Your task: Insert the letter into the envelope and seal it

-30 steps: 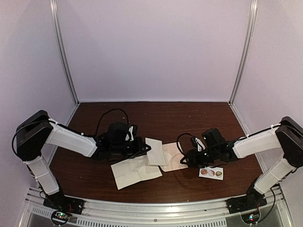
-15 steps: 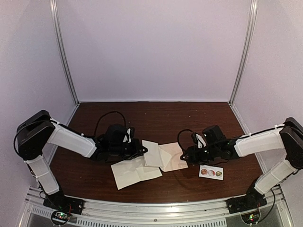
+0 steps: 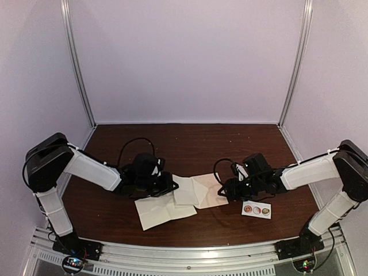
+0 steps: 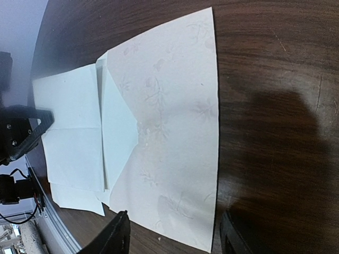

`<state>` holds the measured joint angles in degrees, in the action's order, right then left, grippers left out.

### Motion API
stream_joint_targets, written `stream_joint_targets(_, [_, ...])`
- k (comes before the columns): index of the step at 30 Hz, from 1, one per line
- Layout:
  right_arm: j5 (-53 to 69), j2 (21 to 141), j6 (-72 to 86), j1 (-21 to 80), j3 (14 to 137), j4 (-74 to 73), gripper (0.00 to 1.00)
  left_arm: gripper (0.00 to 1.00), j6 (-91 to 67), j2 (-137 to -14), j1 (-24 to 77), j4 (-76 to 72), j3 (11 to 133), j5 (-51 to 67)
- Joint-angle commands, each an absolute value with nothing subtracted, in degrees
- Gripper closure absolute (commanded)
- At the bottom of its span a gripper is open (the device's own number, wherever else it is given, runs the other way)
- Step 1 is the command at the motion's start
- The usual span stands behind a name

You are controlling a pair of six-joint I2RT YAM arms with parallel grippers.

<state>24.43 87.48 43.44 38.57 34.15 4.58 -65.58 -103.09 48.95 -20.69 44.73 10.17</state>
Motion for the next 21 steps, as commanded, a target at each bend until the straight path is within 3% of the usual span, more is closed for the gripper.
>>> stream_joint_targets(1, [25.0,88.5,43.3,38.9,34.7,6.4,0.41,1.00,-63.9,-104.6,48.5,-20.3,46.6,9.2])
stream_joint_targets(14, [25.5,89.0,44.1,39.6,34.5,7.7,0.41,1.00,-64.1,-106.7,48.5,-22.5,46.9,10.2])
stream_joint_targets(21, [16.9,78.8,39.9,39.6,35.6,1.9,0.25,1.00,-57.8,-99.8,48.5,-34.5,42.7,12.9])
